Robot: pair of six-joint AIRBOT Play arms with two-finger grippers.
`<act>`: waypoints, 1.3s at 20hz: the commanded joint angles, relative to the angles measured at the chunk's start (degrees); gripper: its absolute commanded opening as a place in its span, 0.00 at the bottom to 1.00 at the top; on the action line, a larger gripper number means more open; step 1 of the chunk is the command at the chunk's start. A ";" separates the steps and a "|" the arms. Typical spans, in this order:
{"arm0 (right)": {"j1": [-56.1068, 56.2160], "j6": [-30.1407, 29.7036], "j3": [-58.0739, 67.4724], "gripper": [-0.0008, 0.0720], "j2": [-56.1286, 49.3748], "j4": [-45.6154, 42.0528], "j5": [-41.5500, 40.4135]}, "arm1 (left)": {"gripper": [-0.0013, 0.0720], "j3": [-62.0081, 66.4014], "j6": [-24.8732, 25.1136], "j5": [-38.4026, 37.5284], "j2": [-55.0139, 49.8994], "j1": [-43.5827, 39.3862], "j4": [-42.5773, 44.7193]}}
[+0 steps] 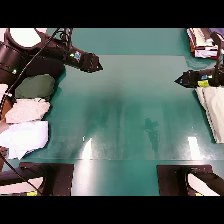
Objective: Fold the shirts.
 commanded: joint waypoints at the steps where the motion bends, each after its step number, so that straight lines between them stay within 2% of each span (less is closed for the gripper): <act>1: 0.04 0.02 0.04 0.04 0.04 0.02 -1.05 | 0.05 0.02 -0.02 0.26 -0.04 0.00 -0.04; 4: 0.04 0.02 0.04 0.03 0.04 0.02 -0.76 | 0.05 0.00 1.57 5.49 -0.04 0.02 -0.04; 5: 0.04 0.04 0.04 0.03 0.04 0.04 -0.76 | 0.29 0.02 4.37 7.39 -0.04 0.02 2.91; 6: 0.04 0.04 0.04 0.03 0.04 0.04 -0.81 | 0.68 0.00 4.48 9.27 -0.11 0.02 9.29; 7: 0.04 0.07 0.04 0.04 0.04 0.04 -0.81 | 0.73 0.00 1.68 11.19 -0.33 0.20 17.31; 9: 0.04 0.07 0.04 0.04 0.04 0.09 -0.79 | 0.73 0.02 -6.88 13.62 -1.53 2.01 35.15; 10: 0.04 0.07 0.04 0.03 0.04 0.09 -0.81 | 0.73 0.02 -10.03 14.43 -2.69 4.15 40.70; 11: 0.04 0.07 0.04 0.03 0.04 0.09 -0.83 | 0.73 0.02 -10.97 15.28 -3.98 6.75 42.56; 14: 0.04 0.07 0.04 0.04 0.04 0.09 -0.76 | 0.73 0.02 -12.70 18.16 -9.46 15.45 42.10; 18: 0.04 0.07 0.04 0.03 0.04 0.07 -0.74 | 0.73 0.61 -12.66 21.51 -17.84 23.12 40.09; 26: 0.04 0.07 0.04 0.03 0.04 0.02 -1.29 | 0.73 0.63 -11.82 26.38 -28.30 28.41 40.33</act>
